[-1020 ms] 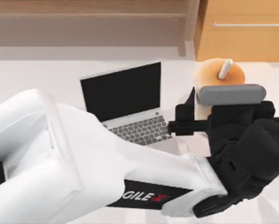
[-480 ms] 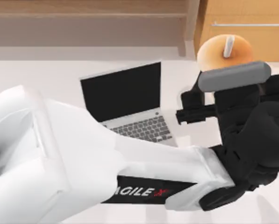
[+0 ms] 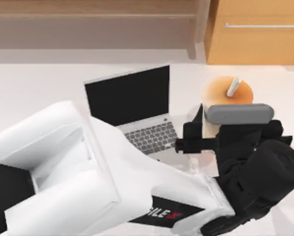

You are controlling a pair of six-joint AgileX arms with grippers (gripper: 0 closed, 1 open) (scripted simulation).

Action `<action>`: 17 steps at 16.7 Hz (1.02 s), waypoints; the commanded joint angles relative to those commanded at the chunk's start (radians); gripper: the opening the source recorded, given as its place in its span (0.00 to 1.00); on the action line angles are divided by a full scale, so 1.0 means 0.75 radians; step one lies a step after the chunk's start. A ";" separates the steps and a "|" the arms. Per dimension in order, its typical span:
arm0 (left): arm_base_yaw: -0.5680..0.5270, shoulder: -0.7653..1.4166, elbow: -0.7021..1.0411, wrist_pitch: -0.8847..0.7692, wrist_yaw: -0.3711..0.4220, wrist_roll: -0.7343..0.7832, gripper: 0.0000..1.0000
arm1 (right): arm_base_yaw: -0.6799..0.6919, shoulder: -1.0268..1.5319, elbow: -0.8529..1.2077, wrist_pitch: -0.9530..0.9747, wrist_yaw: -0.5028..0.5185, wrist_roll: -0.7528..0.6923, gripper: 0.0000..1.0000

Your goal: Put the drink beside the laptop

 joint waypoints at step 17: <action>-0.002 0.014 -0.013 -0.014 0.005 0.002 0.90 | 0.000 0.000 0.000 0.000 0.000 0.000 1.00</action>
